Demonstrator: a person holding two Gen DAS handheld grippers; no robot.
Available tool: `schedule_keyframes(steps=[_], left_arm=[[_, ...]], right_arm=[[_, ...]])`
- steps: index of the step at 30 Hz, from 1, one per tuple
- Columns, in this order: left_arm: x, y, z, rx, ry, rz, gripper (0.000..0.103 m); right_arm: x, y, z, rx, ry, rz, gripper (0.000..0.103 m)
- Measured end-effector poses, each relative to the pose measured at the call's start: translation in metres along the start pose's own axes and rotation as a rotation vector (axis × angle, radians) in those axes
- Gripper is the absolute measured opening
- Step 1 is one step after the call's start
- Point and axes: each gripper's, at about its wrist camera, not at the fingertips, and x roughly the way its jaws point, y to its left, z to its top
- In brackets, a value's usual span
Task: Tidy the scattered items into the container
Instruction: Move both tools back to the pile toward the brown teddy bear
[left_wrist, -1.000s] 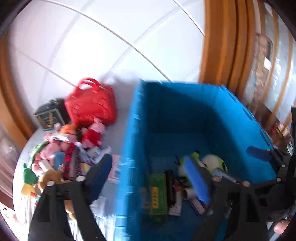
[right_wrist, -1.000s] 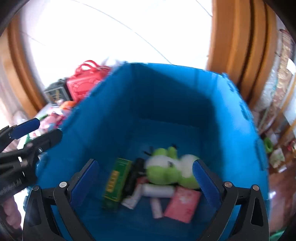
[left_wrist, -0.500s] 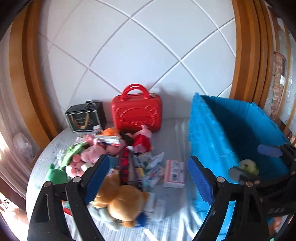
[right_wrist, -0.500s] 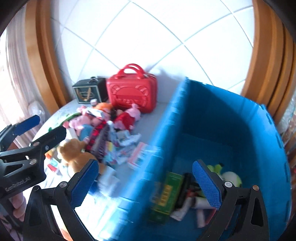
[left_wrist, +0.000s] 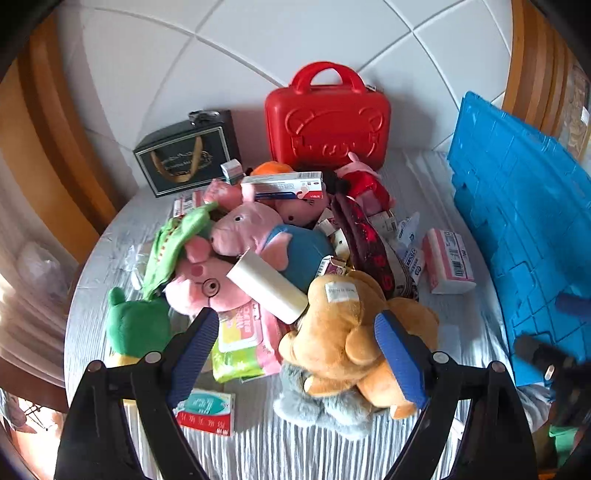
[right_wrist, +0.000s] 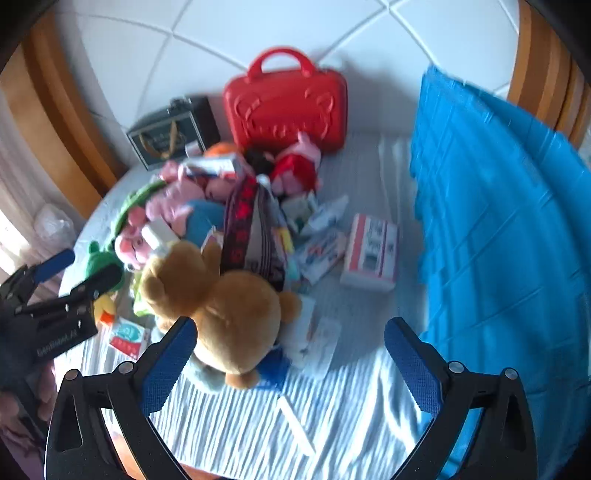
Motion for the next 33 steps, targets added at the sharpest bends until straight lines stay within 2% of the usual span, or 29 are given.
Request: schedule_keyframes(steps=[3, 5, 6, 7, 8, 9, 12, 16, 19, 20, 21, 27, 30, 33], left_arm=[[0.031, -0.009, 0.016, 0.015, 0.036, 0.003, 0.087], [0.062, -0.014, 0.021, 0.019, 0.112, 0.010, 0.087], [0.071, -0.015, 0.019, 0.025, 0.137, -0.011, 0.086], [0.076, -0.015, 0.014, 0.034, 0.152, -0.038, 0.083], [0.077, -0.015, 0.007, 0.044, 0.158, -0.058, 0.072], [0.074, -0.014, -0.002, 0.049, 0.155, -0.076, 0.066], [0.055, -0.008, -0.037, 0.048, 0.134, -0.141, 0.064], [0.032, 0.002, -0.085, 0.057, 0.118, -0.136, 0.064], [0.026, 0.013, -0.110, 0.014, 0.124, -0.145, 0.064], [0.024, 0.014, -0.117, 0.008, 0.127, -0.144, 0.064], [0.023, 0.015, -0.125, 0.000, 0.129, -0.139, 0.064], [0.019, 0.007, -0.170, -0.006, 0.180, -0.100, 0.064], [0.019, 0.011, -0.196, -0.045, 0.223, -0.108, 0.063], [0.003, 0.021, -0.218, -0.084, 0.213, -0.103, 0.063]], right_arm=[[0.025, 0.007, -0.006, -0.002, 0.055, -0.035, 0.103], [0.040, 0.009, -0.007, -0.003, 0.078, -0.049, 0.103], [0.044, 0.010, -0.008, -0.002, 0.081, -0.058, 0.103], [0.047, 0.010, -0.009, 0.003, 0.081, -0.071, 0.103], [0.049, 0.010, -0.011, 0.016, 0.081, -0.090, 0.103], [0.051, 0.010, -0.012, 0.026, 0.080, -0.104, 0.103], [0.054, 0.010, -0.021, 0.038, 0.070, -0.130, 0.103], [0.051, 0.012, -0.039, 0.080, 0.035, -0.112, 0.102], [0.054, 0.018, -0.047, 0.114, 0.022, -0.056, 0.089], [0.056, 0.022, -0.047, 0.124, 0.017, -0.031, 0.081], [0.059, 0.026, -0.047, 0.124, 0.013, -0.011, 0.080], [0.070, 0.061, -0.059, 0.056, -0.020, 0.090, 0.080], [0.074, 0.077, -0.080, -0.013, 0.039, 0.068, 0.080], [0.065, 0.085, -0.112, -0.073, 0.074, 0.047, 0.079]])
